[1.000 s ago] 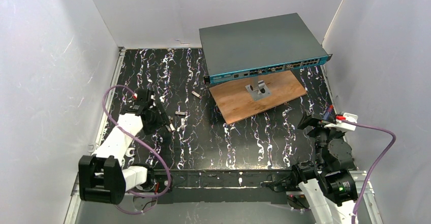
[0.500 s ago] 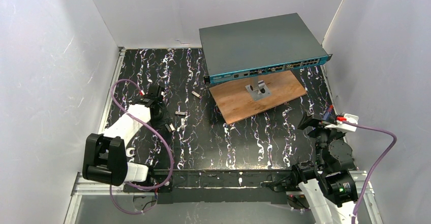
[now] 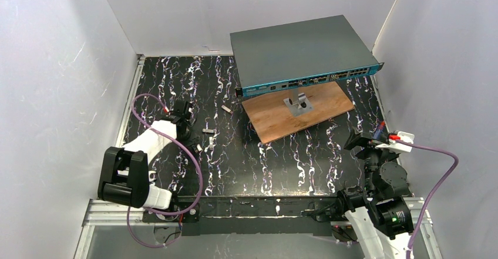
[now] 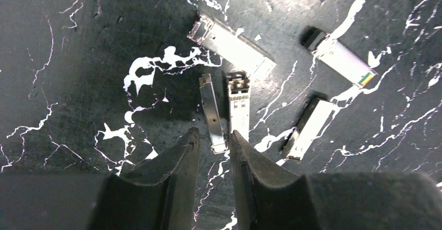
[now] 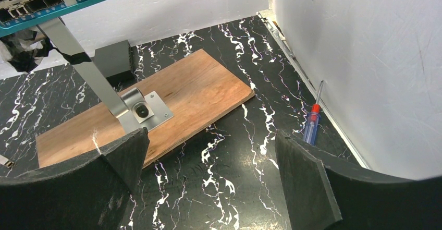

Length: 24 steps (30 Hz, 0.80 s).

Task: Insert the plug into the switch port
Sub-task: Pick up the plug from the center of the board.

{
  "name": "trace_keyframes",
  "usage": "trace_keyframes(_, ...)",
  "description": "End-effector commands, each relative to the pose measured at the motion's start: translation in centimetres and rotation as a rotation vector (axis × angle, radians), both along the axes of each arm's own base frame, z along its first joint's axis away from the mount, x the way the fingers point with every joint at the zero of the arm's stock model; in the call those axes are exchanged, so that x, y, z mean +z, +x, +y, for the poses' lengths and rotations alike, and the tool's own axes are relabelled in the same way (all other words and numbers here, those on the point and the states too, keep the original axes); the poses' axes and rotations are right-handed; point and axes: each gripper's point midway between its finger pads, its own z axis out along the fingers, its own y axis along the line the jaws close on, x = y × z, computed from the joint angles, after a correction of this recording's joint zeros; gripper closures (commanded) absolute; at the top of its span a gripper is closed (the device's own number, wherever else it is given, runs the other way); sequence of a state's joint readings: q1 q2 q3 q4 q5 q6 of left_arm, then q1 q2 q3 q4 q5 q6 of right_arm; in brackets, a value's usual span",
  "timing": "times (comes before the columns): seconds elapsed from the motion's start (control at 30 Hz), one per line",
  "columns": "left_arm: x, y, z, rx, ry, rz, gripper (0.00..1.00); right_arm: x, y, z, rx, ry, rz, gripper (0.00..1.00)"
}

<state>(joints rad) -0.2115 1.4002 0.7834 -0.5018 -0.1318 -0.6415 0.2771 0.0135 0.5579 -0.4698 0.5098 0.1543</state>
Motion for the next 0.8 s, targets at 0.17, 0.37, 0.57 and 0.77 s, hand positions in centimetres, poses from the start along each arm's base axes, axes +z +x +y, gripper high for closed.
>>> trace_keyframes(0.17,-1.1,-0.9,0.6,0.043,0.025,0.014,0.8,0.9,-0.1,0.0,0.0,0.016,-0.047,0.0)
trace_keyframes(0.37,-1.2,-1.4,0.8,0.052,0.005,-0.005,0.88,0.9,-0.1,0.0,0.001,0.015,-0.046,0.0)
trace_keyframes(0.57,-1.2,-1.9,0.9,0.087,-0.103,-0.067,0.92,0.9,-0.1,0.0,0.003,0.015,-0.047,0.0)
trace_keyframes(0.77,-0.8,-1.9,0.4,0.1,-0.244,-0.143,0.92,0.9,-0.1,0.1,0.004,0.015,-0.047,0.0)
